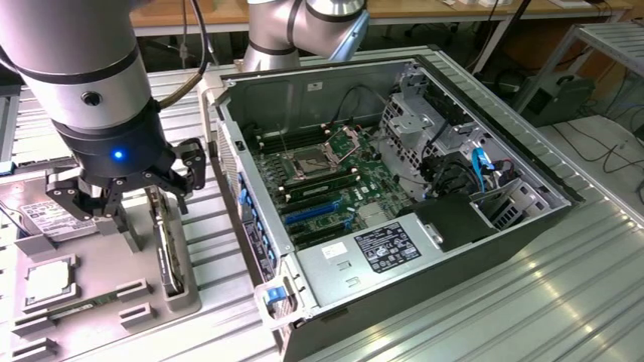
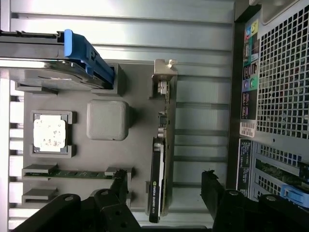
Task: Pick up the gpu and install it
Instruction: 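Pick up the gpu and move the gpu toward the slot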
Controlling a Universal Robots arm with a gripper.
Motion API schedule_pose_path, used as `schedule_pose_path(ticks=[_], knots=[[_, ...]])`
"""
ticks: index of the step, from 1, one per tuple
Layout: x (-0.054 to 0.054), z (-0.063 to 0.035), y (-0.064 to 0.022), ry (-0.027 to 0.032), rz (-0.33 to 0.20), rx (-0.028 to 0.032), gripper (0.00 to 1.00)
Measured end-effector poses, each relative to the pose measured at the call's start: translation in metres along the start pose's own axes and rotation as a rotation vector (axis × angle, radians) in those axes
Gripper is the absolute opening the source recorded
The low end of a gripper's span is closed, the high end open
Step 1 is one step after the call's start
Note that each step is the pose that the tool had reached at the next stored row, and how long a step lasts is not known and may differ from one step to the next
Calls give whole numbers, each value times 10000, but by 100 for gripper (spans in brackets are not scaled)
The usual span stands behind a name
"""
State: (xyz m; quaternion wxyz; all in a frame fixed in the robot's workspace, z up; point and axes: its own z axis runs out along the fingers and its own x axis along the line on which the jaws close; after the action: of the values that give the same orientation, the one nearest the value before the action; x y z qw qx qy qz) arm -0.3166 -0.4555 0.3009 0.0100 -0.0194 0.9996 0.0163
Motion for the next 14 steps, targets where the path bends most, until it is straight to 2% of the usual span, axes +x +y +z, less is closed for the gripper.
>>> schedule_pose_path(ticks=[14], knots=[[6,291,-11,0,-2,0,72]])
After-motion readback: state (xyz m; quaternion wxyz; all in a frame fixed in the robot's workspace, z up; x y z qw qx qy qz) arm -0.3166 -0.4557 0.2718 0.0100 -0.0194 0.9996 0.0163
